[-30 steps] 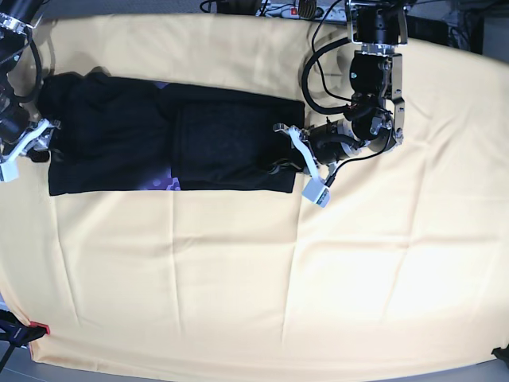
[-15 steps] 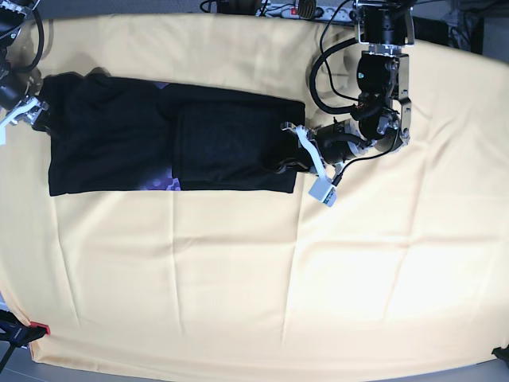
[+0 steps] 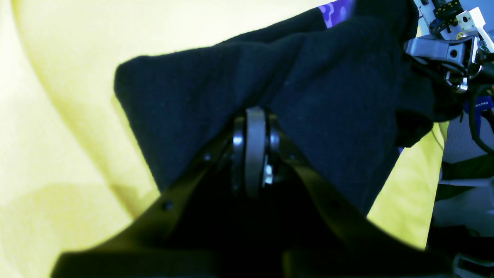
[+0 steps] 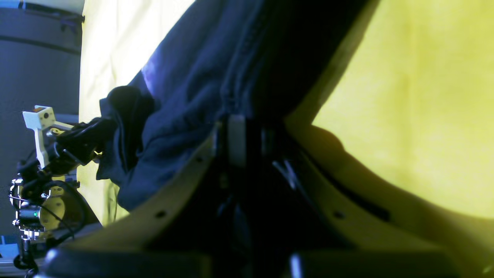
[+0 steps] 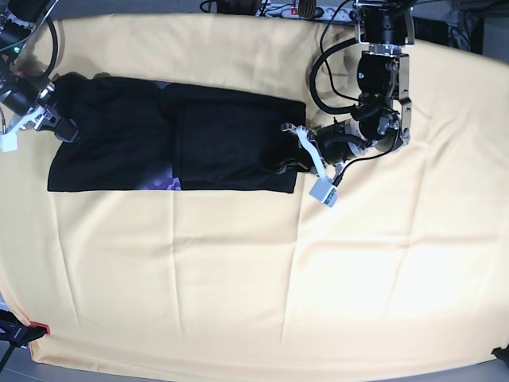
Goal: Fold the T-shirt properly
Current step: 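Fold the strip end with the left gripper toward the right gripper, then grasp the other strip end with the right gripper and fold it over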
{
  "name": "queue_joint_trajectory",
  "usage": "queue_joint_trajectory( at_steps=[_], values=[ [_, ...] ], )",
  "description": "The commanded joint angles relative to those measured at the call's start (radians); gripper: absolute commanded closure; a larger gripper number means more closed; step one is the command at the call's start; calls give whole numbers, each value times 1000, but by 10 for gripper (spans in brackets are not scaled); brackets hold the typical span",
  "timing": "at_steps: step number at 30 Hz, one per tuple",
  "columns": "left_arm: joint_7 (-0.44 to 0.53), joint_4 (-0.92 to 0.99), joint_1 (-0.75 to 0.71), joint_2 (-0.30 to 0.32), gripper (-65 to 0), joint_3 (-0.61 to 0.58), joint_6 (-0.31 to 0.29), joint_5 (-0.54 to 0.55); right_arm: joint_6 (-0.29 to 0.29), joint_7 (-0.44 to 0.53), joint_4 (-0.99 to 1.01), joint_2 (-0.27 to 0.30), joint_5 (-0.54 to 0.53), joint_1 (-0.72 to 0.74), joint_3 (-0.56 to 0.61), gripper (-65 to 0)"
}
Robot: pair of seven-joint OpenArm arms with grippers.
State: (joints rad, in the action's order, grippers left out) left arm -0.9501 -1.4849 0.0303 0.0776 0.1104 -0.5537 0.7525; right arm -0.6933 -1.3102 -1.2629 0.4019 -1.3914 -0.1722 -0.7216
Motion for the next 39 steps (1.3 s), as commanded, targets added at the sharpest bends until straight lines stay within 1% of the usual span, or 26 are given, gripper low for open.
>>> queue_joint_trajectory(
  at_steps=[1,6,9,11,12,13,15,16,17,18,20,22,25,26,28,31,33,35,37,39],
  values=[
    [0,-13,14,3,0,1,1,9,-5,8,-11,28,-21,6,-4,0],
    [0,-13,14,3,0,2,0,66,-5,19,-26,68,-22,6,-4,0],
    [0,-13,17,6,0,2,-1,140,-5,19,-78,101,-21,6,-5,0],
    [-1,-13,20,9,0,6,-18,195,-5,18,-126,116,-18,4,-6,0],
    [-2,-13,20,9,-34,16,-32,219,-5,18,-149,121,-13,3,-6,0],
    [-8,-13,20,9,-98,31,-47,246,-5,19,-173,122,0,3,-6,0],
    [-40,-13,20,9,-221,69,-69,303,-5,19,-220,122,67,3,-6,0],
    [-56,-13,20,9,-266,93,-76,324,-5,24,-240,124,103,3,-6,0],
    [-72,-13,21,9,-296,121,-75,335,-5,35,-258,129,132,2,-6,0],
    [-82,-13,21,9,-309,149,-75,340,-5,47,-273,135,147,3,-6,0],
    [-83,-13,19,21,-309,196,-75,342,-5,58,-308,151,163,4,-6,0],
    [-83,-13,16,43,-309,229,-75,341,-5,58,-369,161,162,3,-6,0],
    [-93,-13,9,84,-309,262,-74,338,-3,56,-492,158,158,-6,-6,0],
    [-94,-13,5,100,-309,267,-74,337,21,56,-538,154,154,-12,-6,0],
    [-94,-13,-8,129,-309,267,-74,338,55,53,-629,136,115,-27,-6,0],
    [-94,-13,-29,150,-309,266,-74,338,51,31,-748,69,59,-48,-5,0],
    [-94,-13,-37,150,-309,266,-75,338,29,7,-799,3,-14,-58,-2,0],
    [-94,-13,-45,150,-309,266,-74,341,2,3,-835,-65,-81,-69,20,0],
    [-94,-13,-54,150,-309,266,-75,353,-5,4,-850,-134,-87,-68,71,0],
    [-94,-13,-69,150,-309,266,-75,365,-5,12,-848,-195,-71,-65,150,0]
  ],
)
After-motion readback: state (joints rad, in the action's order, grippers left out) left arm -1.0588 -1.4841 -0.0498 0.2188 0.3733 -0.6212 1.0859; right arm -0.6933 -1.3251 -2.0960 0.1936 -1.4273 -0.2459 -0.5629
